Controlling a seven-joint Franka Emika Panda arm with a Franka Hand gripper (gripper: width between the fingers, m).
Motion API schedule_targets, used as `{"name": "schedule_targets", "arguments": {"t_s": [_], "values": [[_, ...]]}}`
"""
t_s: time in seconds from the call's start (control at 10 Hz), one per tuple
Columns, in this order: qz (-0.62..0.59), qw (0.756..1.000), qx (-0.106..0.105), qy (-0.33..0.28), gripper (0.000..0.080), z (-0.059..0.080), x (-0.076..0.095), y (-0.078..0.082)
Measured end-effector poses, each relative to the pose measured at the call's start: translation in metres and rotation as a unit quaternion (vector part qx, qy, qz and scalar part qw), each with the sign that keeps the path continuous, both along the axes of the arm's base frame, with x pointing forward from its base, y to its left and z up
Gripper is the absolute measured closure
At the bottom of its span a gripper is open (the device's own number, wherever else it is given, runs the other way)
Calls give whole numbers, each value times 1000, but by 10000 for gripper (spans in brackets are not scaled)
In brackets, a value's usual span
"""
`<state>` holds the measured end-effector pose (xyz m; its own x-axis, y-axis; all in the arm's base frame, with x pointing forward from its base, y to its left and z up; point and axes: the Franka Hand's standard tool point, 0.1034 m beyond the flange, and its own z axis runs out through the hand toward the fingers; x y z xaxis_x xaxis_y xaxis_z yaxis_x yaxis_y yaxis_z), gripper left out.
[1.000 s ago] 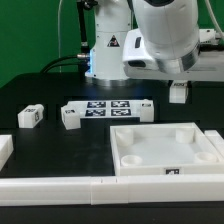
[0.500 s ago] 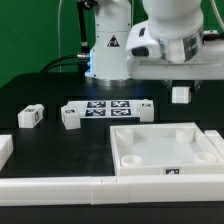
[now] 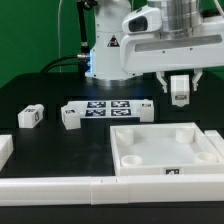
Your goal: Assemble one leg
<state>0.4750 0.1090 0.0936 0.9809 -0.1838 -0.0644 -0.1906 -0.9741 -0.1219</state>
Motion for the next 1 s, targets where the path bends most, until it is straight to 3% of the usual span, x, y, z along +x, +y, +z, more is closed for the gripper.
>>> {"name": "schedule_targets", "arguments": {"t_s": [0.1, 0.3, 0.4, 0.5, 0.9, 1.0], "values": [[-10, 997, -4, -76, 508, 1, 9, 5], [-4, 988, -6, -157, 508, -1, 5, 14], [13, 978, -6, -207, 508, 0, 13, 24], [34, 971, -14, -236, 508, -1, 21, 23], [100, 961, -36, -255, 508, 9, 73, 4], [97, 961, -36, -255, 508, 7, 70, 5]]}}
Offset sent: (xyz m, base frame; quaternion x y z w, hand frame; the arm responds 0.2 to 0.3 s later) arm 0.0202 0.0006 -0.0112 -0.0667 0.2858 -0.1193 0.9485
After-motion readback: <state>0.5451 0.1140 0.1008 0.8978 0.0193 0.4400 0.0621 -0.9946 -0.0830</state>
